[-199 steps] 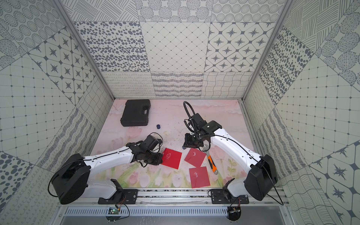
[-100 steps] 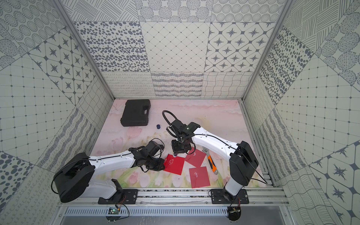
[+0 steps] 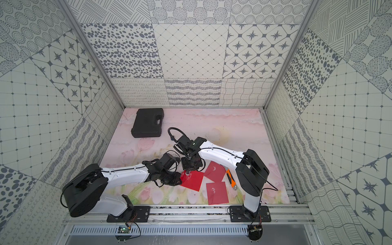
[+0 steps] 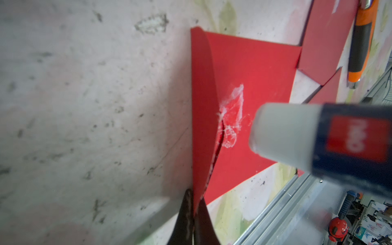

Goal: Seal the envelope with a glue stick
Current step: Apply the envelope at the center of the board.

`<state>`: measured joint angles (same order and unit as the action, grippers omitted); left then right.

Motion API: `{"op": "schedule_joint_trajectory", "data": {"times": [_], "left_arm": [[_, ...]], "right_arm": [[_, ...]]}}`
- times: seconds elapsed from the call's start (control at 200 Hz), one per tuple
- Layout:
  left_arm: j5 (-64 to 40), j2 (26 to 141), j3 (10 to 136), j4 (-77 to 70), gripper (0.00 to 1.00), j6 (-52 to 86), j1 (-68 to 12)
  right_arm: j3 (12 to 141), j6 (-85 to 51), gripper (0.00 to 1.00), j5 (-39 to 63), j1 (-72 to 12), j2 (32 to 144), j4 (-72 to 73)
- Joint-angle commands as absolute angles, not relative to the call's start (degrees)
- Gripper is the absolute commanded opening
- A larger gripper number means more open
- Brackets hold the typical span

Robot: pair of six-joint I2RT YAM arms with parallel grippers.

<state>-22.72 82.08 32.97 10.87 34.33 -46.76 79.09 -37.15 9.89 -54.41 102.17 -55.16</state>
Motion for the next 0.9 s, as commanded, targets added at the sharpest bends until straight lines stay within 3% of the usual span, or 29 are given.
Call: {"op": "schedule_joint_trajectory", "data": {"times": [0.0, 0.585, 0.896], "left_arm": [[-23.68, 82.44, 33.24, 10.08, 0.0, 34.52, -46.84], [-23.39, 82.85, 33.64, 10.64, 0.0, 34.79, -46.84], [-23.66, 82.79, 33.65, 10.57, 0.0, 34.72, -46.89]], "right_arm": [[78.52, -38.08, 0.0, 9.26, -55.28, 103.09, -53.55], [76.64, -36.81, 0.0, 9.86, -57.14, 105.58, -54.29], [77.34, -36.56, 0.0, -2.37, -58.01, 106.43, -56.3]]}}
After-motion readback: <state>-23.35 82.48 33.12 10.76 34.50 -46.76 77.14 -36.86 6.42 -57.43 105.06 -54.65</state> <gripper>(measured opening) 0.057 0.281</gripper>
